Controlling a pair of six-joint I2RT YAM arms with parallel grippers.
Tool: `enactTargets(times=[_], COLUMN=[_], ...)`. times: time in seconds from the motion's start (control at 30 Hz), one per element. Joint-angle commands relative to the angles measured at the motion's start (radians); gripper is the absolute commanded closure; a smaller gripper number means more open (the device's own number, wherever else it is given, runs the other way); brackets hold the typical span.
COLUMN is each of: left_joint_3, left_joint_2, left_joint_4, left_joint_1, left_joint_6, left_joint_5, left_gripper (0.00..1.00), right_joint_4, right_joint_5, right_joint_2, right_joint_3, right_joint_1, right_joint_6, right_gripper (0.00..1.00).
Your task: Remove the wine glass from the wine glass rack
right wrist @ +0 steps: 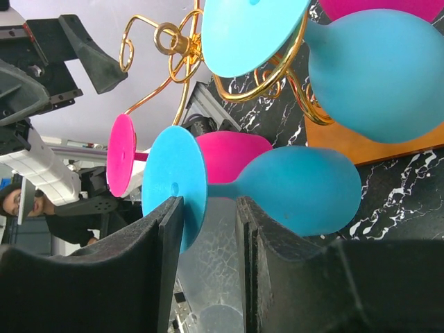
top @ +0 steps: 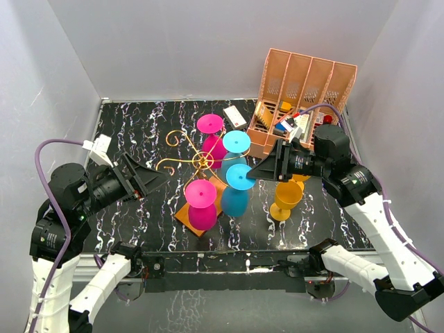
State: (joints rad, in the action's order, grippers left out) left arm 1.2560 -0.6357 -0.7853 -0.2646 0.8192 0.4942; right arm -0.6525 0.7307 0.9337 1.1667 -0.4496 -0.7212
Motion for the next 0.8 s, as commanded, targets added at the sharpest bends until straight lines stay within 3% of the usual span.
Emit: enactTargets(times=[0.0, 0.33, 0.77], left_joint_3=[0.000, 0.008, 0.041], left_joint_2=[0.005, 0.008, 0.015], left_joint_4=[0.007, -0.001, -0.021], left_joint_1=[0.003, 0.004, 0.004], left_joint_6=[-0.008, -0.008, -0.009], left_joint_5=[0.000, -0.002, -0.007], left_gripper=[0.03, 0.03, 0.03], right_joint_4=[0.070, 0.114, 0.106], right_joint_5=[0.019, 0.048, 0.013], right_joint_2=[-0.018, -0.021, -0.043], right_joint_3=[0.011, 0.002, -0.010], right_joint_1=[0.002, 0.003, 0.003], right_joint_6=[-0.020, -0.058, -0.088], right_gripper=[0.60, 0.59, 0.70])
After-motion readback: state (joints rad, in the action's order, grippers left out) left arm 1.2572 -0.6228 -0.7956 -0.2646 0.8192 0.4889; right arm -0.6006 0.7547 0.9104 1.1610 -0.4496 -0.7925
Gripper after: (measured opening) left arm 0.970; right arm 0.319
